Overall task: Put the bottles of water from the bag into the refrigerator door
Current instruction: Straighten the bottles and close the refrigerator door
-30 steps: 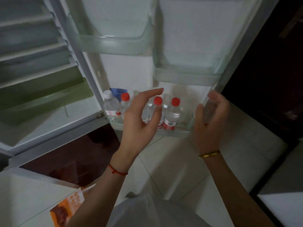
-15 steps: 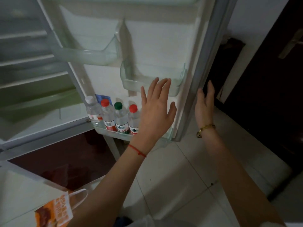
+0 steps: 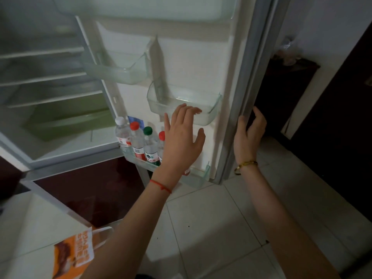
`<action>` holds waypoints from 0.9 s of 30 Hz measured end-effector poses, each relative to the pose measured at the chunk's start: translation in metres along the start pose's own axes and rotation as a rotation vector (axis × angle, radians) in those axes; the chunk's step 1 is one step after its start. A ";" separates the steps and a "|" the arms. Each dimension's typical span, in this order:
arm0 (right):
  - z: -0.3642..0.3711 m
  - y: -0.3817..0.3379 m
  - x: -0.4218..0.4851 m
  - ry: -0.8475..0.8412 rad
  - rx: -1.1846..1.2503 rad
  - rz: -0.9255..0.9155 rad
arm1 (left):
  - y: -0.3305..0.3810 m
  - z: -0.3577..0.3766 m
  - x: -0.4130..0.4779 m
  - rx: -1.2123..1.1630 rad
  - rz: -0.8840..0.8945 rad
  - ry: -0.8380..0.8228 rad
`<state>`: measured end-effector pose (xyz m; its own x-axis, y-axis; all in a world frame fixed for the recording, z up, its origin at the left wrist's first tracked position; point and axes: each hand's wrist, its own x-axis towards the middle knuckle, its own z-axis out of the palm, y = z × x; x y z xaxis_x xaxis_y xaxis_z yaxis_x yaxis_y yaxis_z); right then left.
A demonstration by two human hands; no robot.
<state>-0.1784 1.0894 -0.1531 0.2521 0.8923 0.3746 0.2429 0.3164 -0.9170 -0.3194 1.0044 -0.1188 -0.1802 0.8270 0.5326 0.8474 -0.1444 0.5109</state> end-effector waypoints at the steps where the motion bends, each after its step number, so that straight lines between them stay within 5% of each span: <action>1: -0.003 -0.001 -0.002 0.013 -0.009 -0.023 | 0.000 -0.003 -0.004 -0.010 -0.007 0.015; 9: -0.012 -0.016 -0.035 -0.078 0.079 -0.070 | 0.009 -0.026 -0.043 -0.097 -0.082 0.196; 14: -0.019 -0.024 -0.062 -0.049 0.136 -0.112 | 0.028 -0.034 -0.063 -0.138 0.037 0.400; 27: -0.019 -0.040 -0.135 -0.042 0.119 -0.434 | 0.018 -0.070 -0.110 -0.237 0.140 0.358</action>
<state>-0.2043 0.9502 -0.1639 0.1124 0.6805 0.7241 0.2076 0.6965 -0.6868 -0.3188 0.8726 -0.1211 -0.2683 0.5568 0.7861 0.7454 -0.3969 0.5356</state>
